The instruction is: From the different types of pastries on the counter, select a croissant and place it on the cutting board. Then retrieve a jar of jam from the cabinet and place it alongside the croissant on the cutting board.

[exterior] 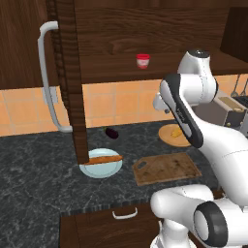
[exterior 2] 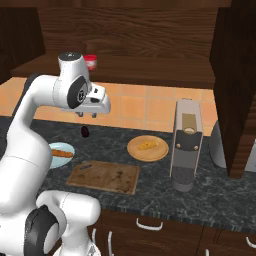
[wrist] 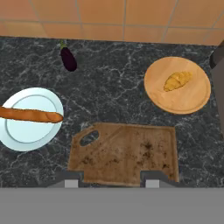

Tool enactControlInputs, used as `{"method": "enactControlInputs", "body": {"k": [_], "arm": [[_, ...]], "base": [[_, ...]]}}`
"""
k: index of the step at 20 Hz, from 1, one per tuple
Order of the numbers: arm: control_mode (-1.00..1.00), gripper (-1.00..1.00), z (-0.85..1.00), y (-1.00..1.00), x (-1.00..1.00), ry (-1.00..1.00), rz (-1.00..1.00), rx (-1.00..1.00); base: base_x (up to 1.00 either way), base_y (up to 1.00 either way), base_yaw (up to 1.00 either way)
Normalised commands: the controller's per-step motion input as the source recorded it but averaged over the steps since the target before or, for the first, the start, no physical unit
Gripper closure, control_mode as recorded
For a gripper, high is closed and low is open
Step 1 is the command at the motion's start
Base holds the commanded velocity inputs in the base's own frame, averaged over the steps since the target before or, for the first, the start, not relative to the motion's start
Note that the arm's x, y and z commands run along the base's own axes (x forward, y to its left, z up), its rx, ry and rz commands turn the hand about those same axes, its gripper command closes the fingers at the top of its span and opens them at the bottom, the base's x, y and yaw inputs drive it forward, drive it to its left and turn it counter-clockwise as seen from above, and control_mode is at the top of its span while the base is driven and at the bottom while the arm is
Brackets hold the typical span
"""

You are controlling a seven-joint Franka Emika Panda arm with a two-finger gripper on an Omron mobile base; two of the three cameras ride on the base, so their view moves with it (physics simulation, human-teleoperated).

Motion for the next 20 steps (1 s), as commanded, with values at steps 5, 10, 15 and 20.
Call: {"method": "enactControlInputs", "body": {"k": [5, 10, 15, 20], "arm": [[-1.00, -1.00, -0.02, 0.13, 0.05, -0.05, 0.00, -0.03], [-1.00, -1.00, 0.70, 0.35, 0.00, -0.61, 0.00, 0.08], [-1.00, -1.00, 0.46, 0.01, 0.06, -0.16, 0.00, 0.03], [-1.00, -1.00, 0.88, 0.23, 0.70, -0.24, 0.00, 0.00]], "base": [[0.00, 0.00, 0.00], [0.00, 0.00, 0.00], [0.00, 0.00, 0.00], [0.00, 0.00, 0.00]]}}
